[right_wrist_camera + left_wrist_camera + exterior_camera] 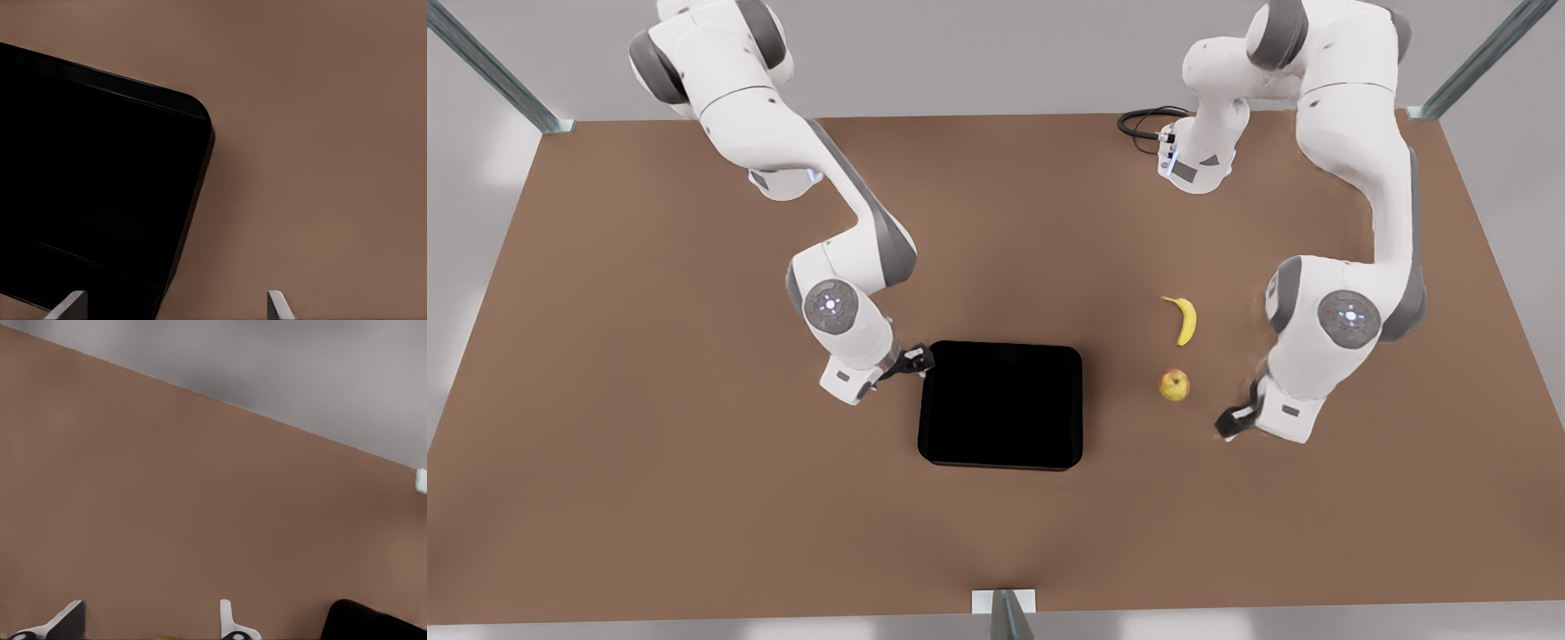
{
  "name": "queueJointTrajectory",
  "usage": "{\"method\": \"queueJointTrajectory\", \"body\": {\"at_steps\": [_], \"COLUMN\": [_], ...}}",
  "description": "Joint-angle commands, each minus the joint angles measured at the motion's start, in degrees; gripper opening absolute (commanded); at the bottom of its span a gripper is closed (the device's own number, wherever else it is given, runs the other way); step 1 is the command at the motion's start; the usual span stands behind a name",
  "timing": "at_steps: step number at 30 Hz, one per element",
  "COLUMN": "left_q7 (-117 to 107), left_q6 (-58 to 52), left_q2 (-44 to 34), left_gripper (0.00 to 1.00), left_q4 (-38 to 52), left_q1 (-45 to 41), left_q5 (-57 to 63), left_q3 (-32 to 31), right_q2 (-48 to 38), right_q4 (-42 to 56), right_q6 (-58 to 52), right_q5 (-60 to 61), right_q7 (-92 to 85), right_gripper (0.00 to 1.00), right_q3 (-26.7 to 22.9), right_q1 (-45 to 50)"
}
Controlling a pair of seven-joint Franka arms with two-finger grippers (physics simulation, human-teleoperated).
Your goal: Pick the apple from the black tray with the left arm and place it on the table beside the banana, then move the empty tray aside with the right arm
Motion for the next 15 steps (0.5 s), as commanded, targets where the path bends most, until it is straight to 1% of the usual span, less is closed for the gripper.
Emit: {"method": "queueJointTrajectory", "body": {"at_steps": [1,2,3,4,6,8,11,15], "left_q7": [36.63,30.20,30.02,29.93,30.02,29.94,30.46,30.46], "left_q6": [-36.47,-21.24,-21.24,-21.06,-19.48,-20.18,-17.81,-17.81], "left_q2": [-7.30,-16.05,-9.99,-8.31,-6.02,-5.93,-4.18,-4.18], "left_gripper": [1.00,1.00,1.00,1.00,1.00,1.00,1.00,1.00], "left_q4": [4.35,-8.89,-3.19,-1.32,-0.71,-1.15,0.00,-0.27], "left_q1": [3.87,3.79,3.97,4.50,5.73,5.29,5.73,6.43], "left_q5": [-5.57,-5.05,-3.91,-3.91,-4.08,-4.34,-4.08,-4.34], "left_q3": [0.66,0.57,0.57,0.84,0.84,0.49,0.57,0.75], "right_q2": [1.16,1.95,2.65,2.83,3.97,5.20,7.31,9.25], "right_q4": [0.05,-0.21,-0.21,-0.21,-0.21,-0.48,-0.48,-0.04], "right_q6": [6.96,6.96,6.96,6.96,6.96,6.87,6.87,6.87], "right_q5": [0.99,0.90,0.99,1.08,0.99,0.82,0.82,-1.91], "right_q7": [27.63,27.54,28.60,29.13,32.03,32.20,33.35,33.08], "right_gripper": [1.00,1.00,1.00,1.00,1.00,1.00,1.00,1.00], "right_q3": [0.00,0.00,0.00,0.00,0.00,-0.09,-0.27,-0.62], "right_q1": [0.42,0.42,0.51,0.94,2.18,2.97,3.85,3.67]}}
